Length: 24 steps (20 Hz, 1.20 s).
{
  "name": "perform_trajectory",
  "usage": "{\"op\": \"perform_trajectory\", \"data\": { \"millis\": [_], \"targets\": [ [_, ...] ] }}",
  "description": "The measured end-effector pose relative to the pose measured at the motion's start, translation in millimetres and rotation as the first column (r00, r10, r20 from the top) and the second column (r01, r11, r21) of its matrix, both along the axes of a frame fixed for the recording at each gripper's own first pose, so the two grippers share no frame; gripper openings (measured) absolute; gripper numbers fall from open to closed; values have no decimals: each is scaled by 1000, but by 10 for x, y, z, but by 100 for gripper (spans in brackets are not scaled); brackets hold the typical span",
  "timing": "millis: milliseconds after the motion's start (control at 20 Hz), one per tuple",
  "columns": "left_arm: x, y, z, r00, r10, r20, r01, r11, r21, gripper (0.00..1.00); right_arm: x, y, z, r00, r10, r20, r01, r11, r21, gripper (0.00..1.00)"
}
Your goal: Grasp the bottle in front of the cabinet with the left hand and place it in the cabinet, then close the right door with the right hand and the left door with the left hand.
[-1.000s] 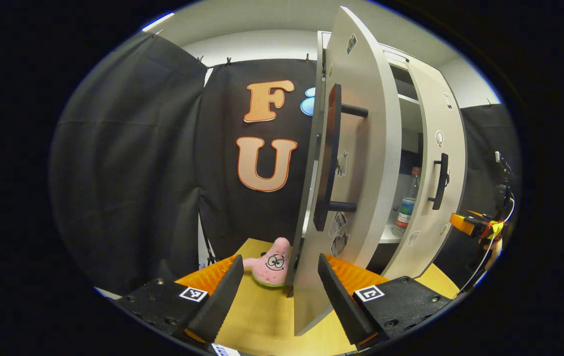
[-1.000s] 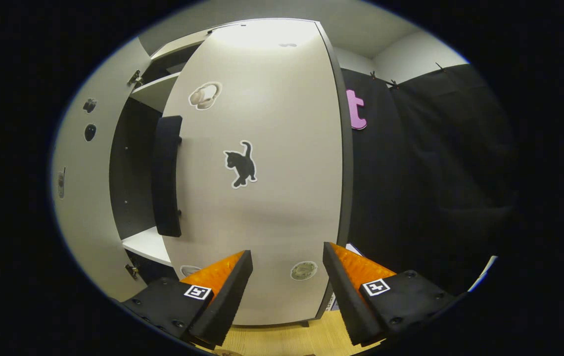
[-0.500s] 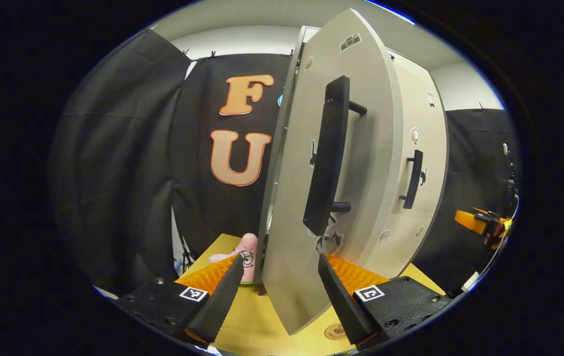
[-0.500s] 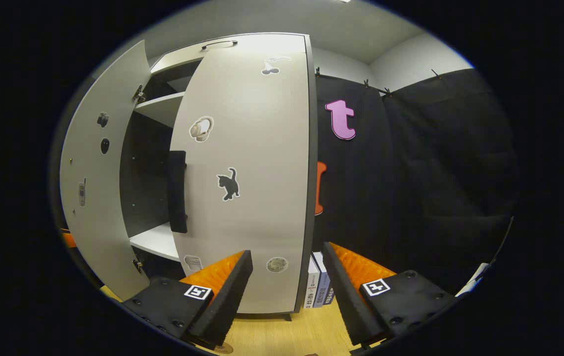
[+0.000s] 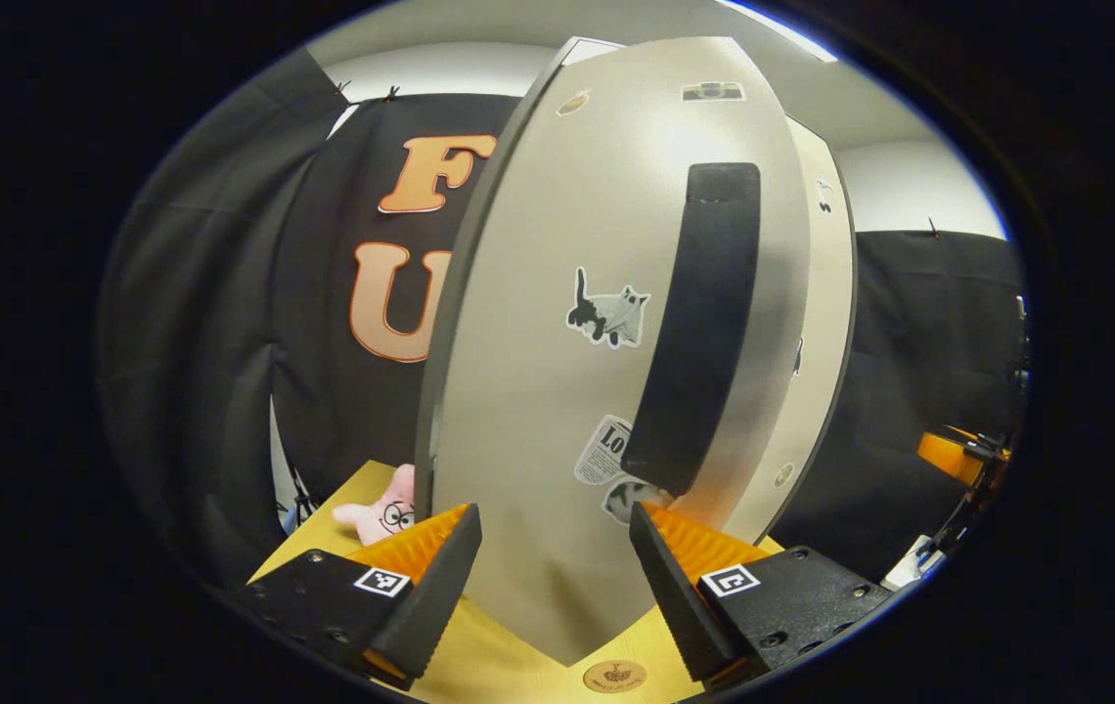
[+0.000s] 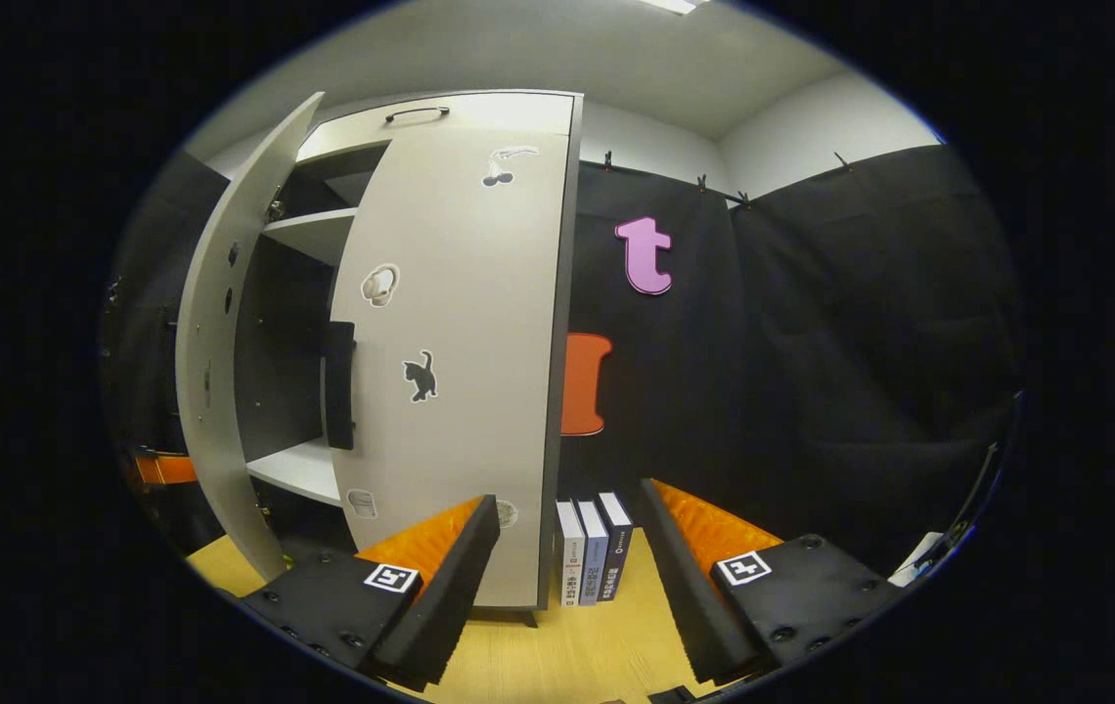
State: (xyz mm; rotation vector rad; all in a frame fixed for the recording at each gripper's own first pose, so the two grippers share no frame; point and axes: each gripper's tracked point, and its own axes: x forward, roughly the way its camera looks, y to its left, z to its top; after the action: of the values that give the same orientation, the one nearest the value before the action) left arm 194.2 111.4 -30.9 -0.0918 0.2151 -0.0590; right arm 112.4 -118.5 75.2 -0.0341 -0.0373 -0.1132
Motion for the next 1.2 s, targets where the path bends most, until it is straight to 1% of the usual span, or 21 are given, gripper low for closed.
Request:
{"op": "perform_trajectory", "data": {
  "millis": [100,150,200,250,300,350,700,950,1100,1200],
  "targets": [
    [188,-70,-36,1000,-12,9,11,1000,29,92,-50,-40,17,1000,-2,14,2,1000,2,95],
    [267,-98,-67,1000,-7,4,7,999,48,93,-49,-71,26,1000,-10,16,10,1000,1,95],
    [337,-133,-104,1000,-7,6,6,998,61,92,-55,-106,0,1000,-18,12,18,1000,-1,94],
    [403,-183,-121,1000,-12,7,12,998,64,93,-55,-129,-30,1000,-24,6,24,1000,-2,94],
    [443,-227,-159,1000,-12,-4,12,998,66,93,-73,-141,-49,1000,-26,2,26,1000,-1,95],
    [505,-236,-143,1000,-12,10,11,998,66,92,-81,-162,-60,1000,-29,-1,29,1000,-2,95],
    [665,-264,-239,1000,-1,-10,2,999,32,93,-180,-358,-82,998,-55,-2,55,998,-7,95],
    [763,-312,-247,1000,16,-11,-15,998,67,93,-187,-582,-170,996,-80,-26,80,997,-3,95],
    [765,-320,-242,999,35,-26,-33,997,76,93,-153,-673,-208,996,-76,-41,76,997,11,95],
    [754,-342,-210,999,39,-24,-37,997,66,93,-142,-709,-201,997,-68,-45,68,998,15,95]
  ]
}}
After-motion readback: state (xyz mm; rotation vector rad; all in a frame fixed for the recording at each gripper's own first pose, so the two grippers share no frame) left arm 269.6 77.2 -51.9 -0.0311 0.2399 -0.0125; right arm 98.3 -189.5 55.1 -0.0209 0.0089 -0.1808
